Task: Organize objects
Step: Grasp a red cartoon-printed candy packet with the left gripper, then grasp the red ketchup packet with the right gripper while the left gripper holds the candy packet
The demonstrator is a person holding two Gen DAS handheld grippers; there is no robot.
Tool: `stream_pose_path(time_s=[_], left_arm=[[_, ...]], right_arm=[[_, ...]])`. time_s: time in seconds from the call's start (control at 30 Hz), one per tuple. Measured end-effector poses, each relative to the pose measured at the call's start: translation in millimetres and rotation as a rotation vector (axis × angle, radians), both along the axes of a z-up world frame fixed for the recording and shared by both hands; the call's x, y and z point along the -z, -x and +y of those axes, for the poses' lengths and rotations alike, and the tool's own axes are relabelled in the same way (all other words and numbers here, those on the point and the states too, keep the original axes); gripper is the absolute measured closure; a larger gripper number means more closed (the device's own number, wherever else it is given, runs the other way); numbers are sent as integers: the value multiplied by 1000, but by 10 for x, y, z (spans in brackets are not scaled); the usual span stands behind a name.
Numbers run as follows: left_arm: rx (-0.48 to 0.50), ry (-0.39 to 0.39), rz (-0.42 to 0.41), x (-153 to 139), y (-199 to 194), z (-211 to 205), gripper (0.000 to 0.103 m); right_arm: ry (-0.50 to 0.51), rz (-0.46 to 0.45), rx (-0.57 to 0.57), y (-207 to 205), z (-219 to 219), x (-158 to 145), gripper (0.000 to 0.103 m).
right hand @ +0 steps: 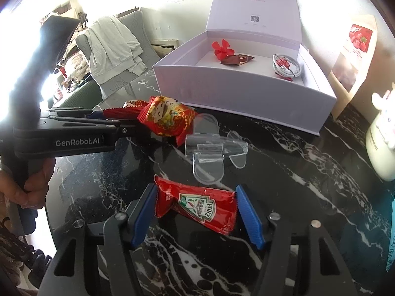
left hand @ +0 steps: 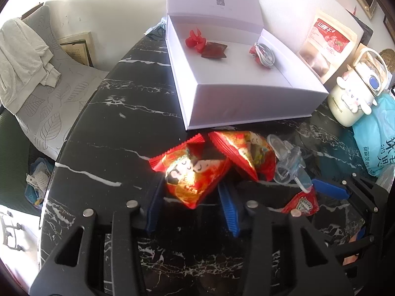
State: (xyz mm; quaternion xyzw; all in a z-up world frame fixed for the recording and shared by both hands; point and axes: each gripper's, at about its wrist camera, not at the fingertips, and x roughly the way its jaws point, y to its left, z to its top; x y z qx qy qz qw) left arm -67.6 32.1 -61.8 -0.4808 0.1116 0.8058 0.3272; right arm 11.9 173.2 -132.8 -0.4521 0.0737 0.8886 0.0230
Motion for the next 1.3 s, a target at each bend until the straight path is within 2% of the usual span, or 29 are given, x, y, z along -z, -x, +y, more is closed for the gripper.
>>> stream_pose_path(time_s=[0.17,0.6,0.67,0.7,0.73,0.8,0.97,1.0,1.07,1.23,1.3], left_arm=[[2,9,12,-27,-76,-52,63],[-24,30,-17,3,-272,-321,61],[-31,57,-5,11,-283,-306,48],[-39,81,5,33,-277,-288,31],[-47,96,12,53,-271,-276,23],[-66,118,47,80,-267,-261,23],[-28,94,75,93,-276,-199,22],[-23,88,81,95,-275,-187,22],[-6,70,98,90,-284,-173,30],[20,66,113,42,-321,-103,62],[24,63,109,36,-331,-80,64]], right_arm=[[0,-2,-11,-54,-23,-3,38],[-19,2,-22,-220,-66,-20,38],[-24,2,-24,-224,-78,-23,38],[-26,1,-25,-225,-82,-22,38],[-27,0,-26,-224,-85,-20,38],[-29,0,-27,-229,-89,-20,38],[-27,0,-27,-238,-92,-21,38],[-26,0,-27,-240,-92,-21,37],[-21,2,-27,-247,-84,-18,37],[-10,5,-27,-257,-64,-14,38],[-3,5,-27,-262,-52,-19,38]])
